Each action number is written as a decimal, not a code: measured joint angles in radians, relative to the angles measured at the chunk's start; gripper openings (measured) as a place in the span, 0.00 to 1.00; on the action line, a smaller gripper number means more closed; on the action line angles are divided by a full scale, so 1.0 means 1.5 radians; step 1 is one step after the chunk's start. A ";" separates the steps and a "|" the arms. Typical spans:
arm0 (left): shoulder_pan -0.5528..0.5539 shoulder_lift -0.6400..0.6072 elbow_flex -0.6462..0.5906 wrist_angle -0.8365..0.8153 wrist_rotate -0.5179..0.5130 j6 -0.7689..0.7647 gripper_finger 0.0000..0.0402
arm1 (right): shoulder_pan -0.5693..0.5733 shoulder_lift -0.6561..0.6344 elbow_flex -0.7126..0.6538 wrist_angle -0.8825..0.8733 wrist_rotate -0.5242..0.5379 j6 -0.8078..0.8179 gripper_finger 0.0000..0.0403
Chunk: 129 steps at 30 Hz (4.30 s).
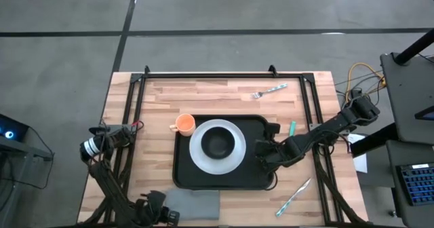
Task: Set up tray
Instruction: Put the gray napkin to the right of the white plate on the black serving tray
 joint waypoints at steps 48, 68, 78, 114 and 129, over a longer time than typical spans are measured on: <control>0.482 -0.007 0.555 -0.357 0.113 1.309 0.00 | -0.015 -0.268 0.106 0.001 -0.122 -0.125 0.58; 0.658 -0.047 0.569 -0.355 0.039 1.776 0.00 | -0.333 -0.250 0.183 0.152 -0.269 -0.314 0.59; 0.693 -0.059 0.569 -0.343 -0.066 1.921 0.00 | -0.453 -0.155 0.234 0.202 -0.487 -0.360 0.59; 0.698 -0.045 0.553 -0.271 -0.060 1.911 0.00 | -0.437 0.019 0.513 0.090 -0.585 -0.385 0.57; 0.714 -0.046 0.559 -0.274 -0.038 1.850 0.00 | -0.423 0.035 0.509 0.104 -0.554 -0.376 0.57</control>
